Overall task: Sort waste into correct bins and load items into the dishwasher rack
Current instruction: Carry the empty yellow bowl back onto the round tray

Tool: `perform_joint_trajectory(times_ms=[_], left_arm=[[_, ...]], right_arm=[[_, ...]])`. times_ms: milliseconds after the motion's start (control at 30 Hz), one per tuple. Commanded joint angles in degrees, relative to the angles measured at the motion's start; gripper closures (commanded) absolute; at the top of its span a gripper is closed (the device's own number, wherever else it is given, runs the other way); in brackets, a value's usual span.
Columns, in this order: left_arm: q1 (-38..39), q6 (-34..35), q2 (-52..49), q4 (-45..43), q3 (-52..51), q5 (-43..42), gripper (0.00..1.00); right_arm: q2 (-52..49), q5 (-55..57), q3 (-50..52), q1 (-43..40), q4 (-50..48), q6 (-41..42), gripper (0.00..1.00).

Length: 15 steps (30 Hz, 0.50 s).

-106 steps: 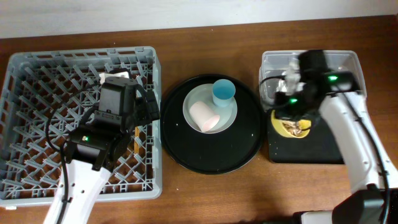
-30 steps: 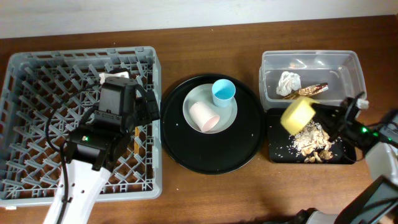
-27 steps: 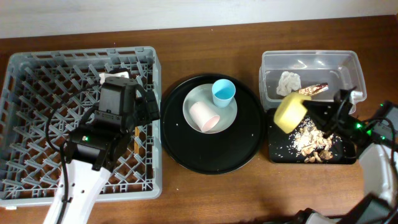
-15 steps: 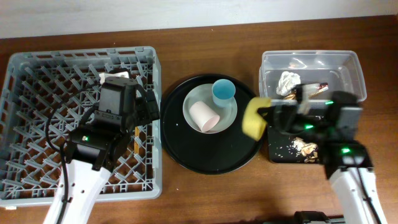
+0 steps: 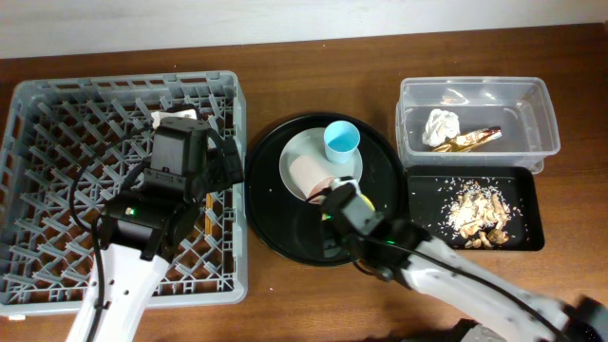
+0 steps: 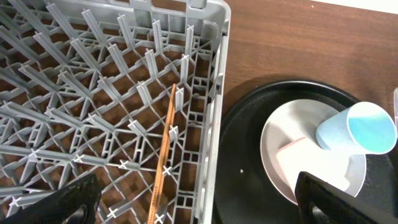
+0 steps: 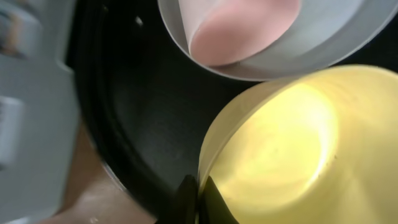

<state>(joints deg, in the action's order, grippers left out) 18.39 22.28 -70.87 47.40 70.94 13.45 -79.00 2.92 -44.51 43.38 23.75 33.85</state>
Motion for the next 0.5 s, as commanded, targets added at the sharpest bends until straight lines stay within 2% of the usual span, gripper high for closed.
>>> perform_joint_trajectory(times_ms=[0, 100, 167, 233, 300, 400, 467], left_arm=[[-0.2, -0.09, 0.46, 0.02, 0.57, -0.2, 0.01], [-0.2, -0.09, 0.46, 0.04, 0.57, -0.2, 0.01], [-0.2, -0.09, 0.46, 0.04, 0.57, -0.2, 0.01], [-0.2, -0.09, 0.46, 0.02, 0.57, -0.2, 0.01], [-0.2, -0.09, 0.46, 0.04, 0.57, -0.2, 0.01], [-0.2, -0.09, 0.46, 0.04, 0.57, -0.2, 0.01], [-0.2, -0.09, 0.46, 0.02, 0.57, -0.2, 0.01]], right_arm=[[-4.15, 0.72, -0.61, 0.87, -2.01, -0.59, 0.93], [-4.28, 0.15, -0.72, 0.85, -2.29, -0.63, 0.77], [-3.23, 0.13, -1.51, 0.85, -1.42, -0.68, 0.58], [-1.25, 0.15, -4.26, 0.81, 2.36, -2.47, 0.5], [0.7, 0.79, -8.57, 0.74, 7.58, -6.12, 0.36], [1.73, 0.79, -18.38, -1.42, 16.98, -11.89, 0.32], [1.49, 0.74, -24.04, -4.26, 21.27, -13.11, 0.4]])
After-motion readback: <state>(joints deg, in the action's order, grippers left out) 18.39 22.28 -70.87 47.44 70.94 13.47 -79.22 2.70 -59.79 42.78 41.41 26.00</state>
